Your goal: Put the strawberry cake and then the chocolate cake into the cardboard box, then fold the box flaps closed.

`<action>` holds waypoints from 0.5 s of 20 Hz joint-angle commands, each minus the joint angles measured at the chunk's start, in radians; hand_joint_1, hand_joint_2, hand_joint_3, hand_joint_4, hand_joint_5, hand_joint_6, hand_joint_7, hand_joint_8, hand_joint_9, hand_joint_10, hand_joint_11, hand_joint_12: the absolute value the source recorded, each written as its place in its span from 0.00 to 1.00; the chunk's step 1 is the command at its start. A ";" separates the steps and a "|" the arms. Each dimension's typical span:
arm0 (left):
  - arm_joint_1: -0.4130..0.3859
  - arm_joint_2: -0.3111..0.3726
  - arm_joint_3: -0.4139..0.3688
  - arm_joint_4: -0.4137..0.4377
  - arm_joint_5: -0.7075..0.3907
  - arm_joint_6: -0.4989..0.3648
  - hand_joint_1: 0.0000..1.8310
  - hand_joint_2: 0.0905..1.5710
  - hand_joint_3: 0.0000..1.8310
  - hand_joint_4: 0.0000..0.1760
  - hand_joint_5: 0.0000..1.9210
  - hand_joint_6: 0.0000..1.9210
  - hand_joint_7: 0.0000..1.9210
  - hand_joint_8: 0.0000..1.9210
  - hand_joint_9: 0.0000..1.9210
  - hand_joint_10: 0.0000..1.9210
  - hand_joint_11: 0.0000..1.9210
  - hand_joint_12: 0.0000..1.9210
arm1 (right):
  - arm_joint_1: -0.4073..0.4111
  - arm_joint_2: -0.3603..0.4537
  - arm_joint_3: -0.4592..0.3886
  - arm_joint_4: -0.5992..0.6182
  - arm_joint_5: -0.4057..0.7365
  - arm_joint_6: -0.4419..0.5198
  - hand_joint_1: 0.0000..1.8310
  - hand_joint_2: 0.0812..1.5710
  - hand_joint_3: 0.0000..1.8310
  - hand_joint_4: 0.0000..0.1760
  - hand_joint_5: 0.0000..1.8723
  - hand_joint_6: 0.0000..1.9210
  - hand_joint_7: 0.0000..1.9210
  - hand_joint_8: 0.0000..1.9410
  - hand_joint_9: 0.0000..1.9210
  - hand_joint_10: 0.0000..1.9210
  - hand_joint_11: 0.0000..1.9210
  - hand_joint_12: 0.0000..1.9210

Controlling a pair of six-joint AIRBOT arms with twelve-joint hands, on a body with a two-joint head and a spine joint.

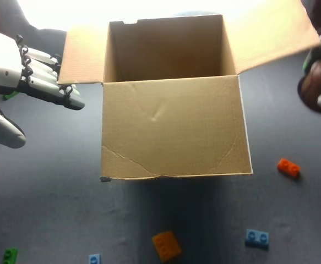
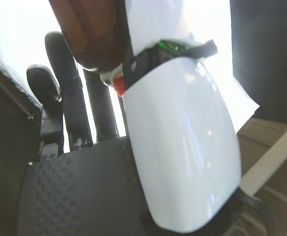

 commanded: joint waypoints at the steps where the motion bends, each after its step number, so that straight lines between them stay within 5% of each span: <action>1: -0.006 0.012 0.000 -0.079 -0.006 0.000 0.00 0.77 0.00 0.00 0.07 0.00 0.11 0.00 0.10 0.00 0.00 0.33 | -0.004 0.025 0.000 -0.006 0.102 0.016 0.64 0.76 0.00 0.00 0.44 0.61 0.39 0.76 0.26 0.80 0.11 1.00; 4: -0.006 0.012 -0.001 -0.080 -0.004 0.000 0.00 0.78 0.00 0.00 0.06 0.00 0.10 0.00 0.10 0.00 0.00 0.34 | -0.060 0.057 -0.015 -0.005 0.128 0.035 0.65 0.76 0.00 0.00 0.44 0.58 0.41 0.77 0.27 0.86 0.11 1.00; 8: -0.006 0.012 -0.001 -0.080 -0.003 0.000 0.00 0.78 0.00 0.00 0.06 0.00 0.10 0.00 0.10 0.00 0.00 0.35 | -0.086 0.101 -0.032 -0.005 0.130 0.046 0.65 0.74 0.00 0.00 0.47 0.56 0.44 0.71 0.29 0.79 0.10 1.00; 10: -0.006 0.012 -0.001 -0.080 -0.002 0.000 0.00 0.77 0.00 0.00 0.06 0.00 0.10 0.00 0.10 0.00 0.00 0.35 | -0.086 0.129 -0.043 -0.006 0.129 0.047 0.65 0.76 0.00 0.00 0.46 0.58 0.39 0.76 0.25 0.80 0.09 1.00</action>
